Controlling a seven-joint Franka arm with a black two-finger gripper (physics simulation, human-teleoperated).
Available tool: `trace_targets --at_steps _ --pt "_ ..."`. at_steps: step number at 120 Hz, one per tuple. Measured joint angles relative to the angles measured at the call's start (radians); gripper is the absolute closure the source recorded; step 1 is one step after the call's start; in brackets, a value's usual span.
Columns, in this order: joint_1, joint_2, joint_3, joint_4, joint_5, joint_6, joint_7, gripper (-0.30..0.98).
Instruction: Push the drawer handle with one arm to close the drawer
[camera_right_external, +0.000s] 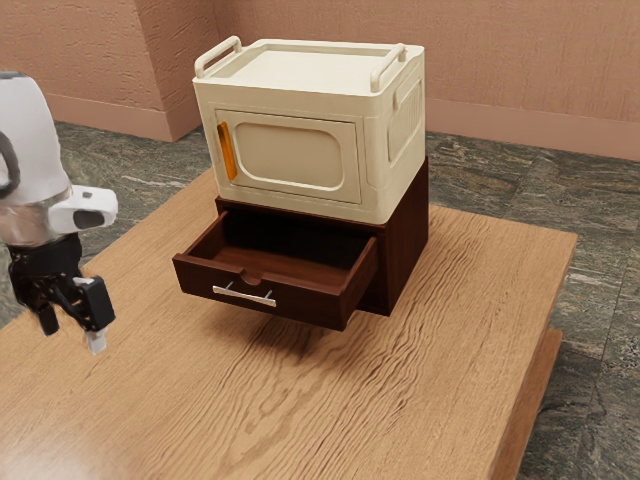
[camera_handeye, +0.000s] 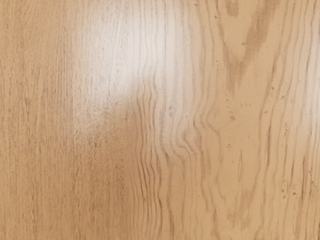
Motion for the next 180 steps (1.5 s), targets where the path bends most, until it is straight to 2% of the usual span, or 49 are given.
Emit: trace_targets --at_steps 7,14,28,45,51,60,76,96,125,180 --pt "-0.033 0.137 0.001 -0.017 -0.013 0.082 -0.012 0.02" --pt "-0.061 0.218 -0.003 -0.024 -0.025 0.164 -0.022 0.02" --pt "-0.119 0.333 0.006 -0.024 -0.039 0.327 -0.039 0.02" --pt "-0.199 0.434 0.106 0.006 -0.041 0.497 -0.052 0.03" --pt "-0.205 0.453 0.114 0.012 -0.04 0.534 -0.056 0.09" --pt "-0.209 0.471 0.119 0.014 -0.039 0.577 -0.061 0.29" --pt "-0.212 0.51 0.119 0.029 -0.038 0.63 -0.069 0.56" --pt "-0.212 0.584 0.119 0.086 -0.039 0.669 -0.078 0.7" --pt "-0.224 0.618 0.119 0.117 -0.04 0.691 -0.088 0.77" --pt "-0.214 0.74 0.122 0.22 -0.03 0.711 -0.097 0.78"
